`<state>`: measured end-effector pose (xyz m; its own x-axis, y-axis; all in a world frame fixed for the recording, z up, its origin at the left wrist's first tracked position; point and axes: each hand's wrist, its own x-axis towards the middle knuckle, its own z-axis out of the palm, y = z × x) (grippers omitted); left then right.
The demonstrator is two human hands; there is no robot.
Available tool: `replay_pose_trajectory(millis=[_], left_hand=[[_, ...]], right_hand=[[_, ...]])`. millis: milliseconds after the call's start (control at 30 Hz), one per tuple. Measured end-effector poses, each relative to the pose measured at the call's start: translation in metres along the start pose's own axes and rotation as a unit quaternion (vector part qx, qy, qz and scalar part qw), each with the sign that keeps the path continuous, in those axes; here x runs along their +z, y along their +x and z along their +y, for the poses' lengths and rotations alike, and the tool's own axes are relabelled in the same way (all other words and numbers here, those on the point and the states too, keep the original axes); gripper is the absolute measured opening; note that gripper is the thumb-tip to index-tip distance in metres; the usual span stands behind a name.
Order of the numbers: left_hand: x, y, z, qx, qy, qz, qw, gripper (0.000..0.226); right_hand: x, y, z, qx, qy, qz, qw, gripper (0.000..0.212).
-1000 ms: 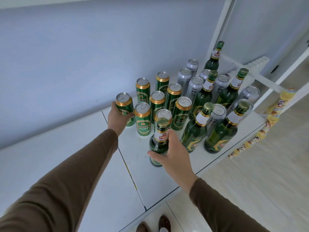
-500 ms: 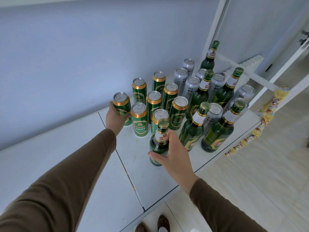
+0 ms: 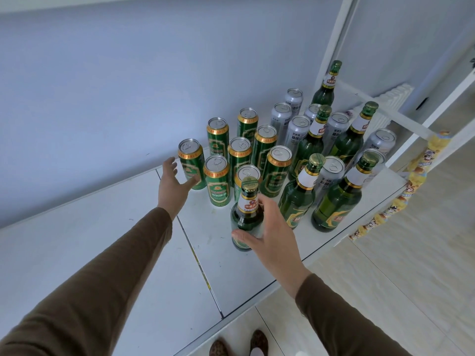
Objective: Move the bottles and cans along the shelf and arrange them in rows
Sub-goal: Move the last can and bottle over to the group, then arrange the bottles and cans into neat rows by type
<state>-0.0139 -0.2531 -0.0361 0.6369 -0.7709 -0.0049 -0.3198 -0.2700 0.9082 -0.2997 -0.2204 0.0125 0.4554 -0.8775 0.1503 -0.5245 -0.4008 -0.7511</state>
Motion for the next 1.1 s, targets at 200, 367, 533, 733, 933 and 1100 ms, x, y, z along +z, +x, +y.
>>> replay_pose_trajectory(millis=[200,367,533,733,933,1100], left_hand=[[-0.010,-0.052,0.021,0.043,0.072,0.053,0.995,0.079],[-0.012,-0.111,0.050,0.100,0.239,0.052,0.965,0.067],[0.003,-0.203,0.081,0.089,0.373,0.081,0.920,0.057],[0.056,-0.310,0.125,0.032,0.486,0.080,0.870,0.063],[0.101,-0.339,0.182,0.059,0.496,0.098,0.861,0.071],[0.129,-0.336,0.219,0.113,0.471,0.105,0.869,0.072]], right_hand=[[-0.018,-0.001,-0.002,-0.047,0.009,0.022,0.999,0.089],[-0.038,0.000,0.009,-0.123,-0.014,-0.002,0.992,0.081],[-0.075,-0.013,0.028,-0.188,-0.039,-0.068,0.979,0.082],[-0.133,-0.025,0.055,-0.273,-0.113,-0.156,0.943,0.078],[-0.183,-0.033,0.063,-0.331,-0.168,-0.133,0.919,0.074],[-0.232,-0.031,0.065,-0.341,-0.203,-0.093,0.913,0.068]])
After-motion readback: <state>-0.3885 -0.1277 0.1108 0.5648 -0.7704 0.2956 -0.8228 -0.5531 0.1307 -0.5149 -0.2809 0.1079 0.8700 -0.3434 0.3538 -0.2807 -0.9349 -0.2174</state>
